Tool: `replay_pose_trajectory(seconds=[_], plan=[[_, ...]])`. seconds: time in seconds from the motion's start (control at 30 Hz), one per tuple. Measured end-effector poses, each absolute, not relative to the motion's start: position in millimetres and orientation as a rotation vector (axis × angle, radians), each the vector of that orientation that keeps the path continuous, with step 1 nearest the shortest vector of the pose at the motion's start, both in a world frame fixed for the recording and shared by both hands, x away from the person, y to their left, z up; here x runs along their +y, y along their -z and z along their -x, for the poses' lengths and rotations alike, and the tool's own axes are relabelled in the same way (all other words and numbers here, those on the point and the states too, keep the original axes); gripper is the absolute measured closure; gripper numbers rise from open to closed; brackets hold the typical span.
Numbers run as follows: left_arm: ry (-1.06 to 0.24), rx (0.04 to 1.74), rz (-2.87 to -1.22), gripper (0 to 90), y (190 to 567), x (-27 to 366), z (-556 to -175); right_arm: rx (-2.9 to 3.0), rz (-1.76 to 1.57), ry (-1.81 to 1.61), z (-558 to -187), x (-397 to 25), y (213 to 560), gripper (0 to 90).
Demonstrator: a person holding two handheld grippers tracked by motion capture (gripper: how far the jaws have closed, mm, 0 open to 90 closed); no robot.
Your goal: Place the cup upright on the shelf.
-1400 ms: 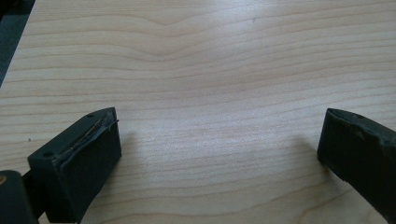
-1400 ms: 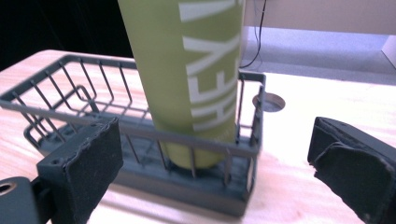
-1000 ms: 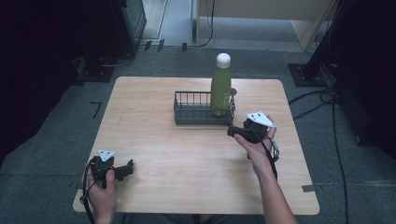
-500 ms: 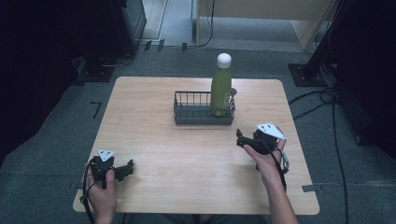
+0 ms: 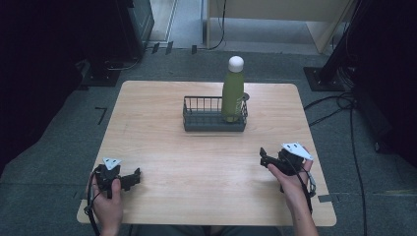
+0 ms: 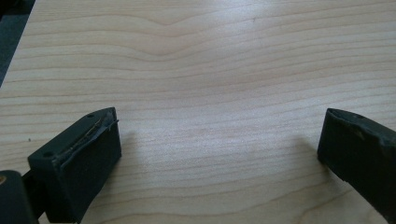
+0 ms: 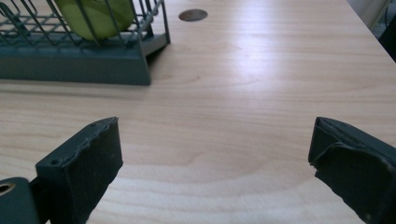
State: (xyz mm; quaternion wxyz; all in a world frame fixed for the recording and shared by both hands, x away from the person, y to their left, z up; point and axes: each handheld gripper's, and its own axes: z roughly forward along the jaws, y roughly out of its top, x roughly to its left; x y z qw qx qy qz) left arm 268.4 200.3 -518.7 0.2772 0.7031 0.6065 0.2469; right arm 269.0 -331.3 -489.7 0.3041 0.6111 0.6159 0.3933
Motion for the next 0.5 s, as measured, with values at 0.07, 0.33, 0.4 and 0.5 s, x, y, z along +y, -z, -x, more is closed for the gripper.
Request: replay_pose_trajectory(seconds=[0.07,0.33,0.4,0.5], plan=[[-0.663,1.628,-1.888,0.1,519,200,-268,1.629,-1.630,-1.035,-265,-335,492,2.7],[-0.663,1.628,-1.888,0.1,519,200,-268,1.630,-1.669,-0.986,-250,-350,500,2.7],[-0.663,1.629,-1.888,0.0,519,200,-268,1.627,-1.674,-0.980,-246,-355,501,2.5],[-0.663,1.629,-1.888,0.1,519,200,-268,1.622,-1.694,-0.967,-240,-360,504,2.0]])
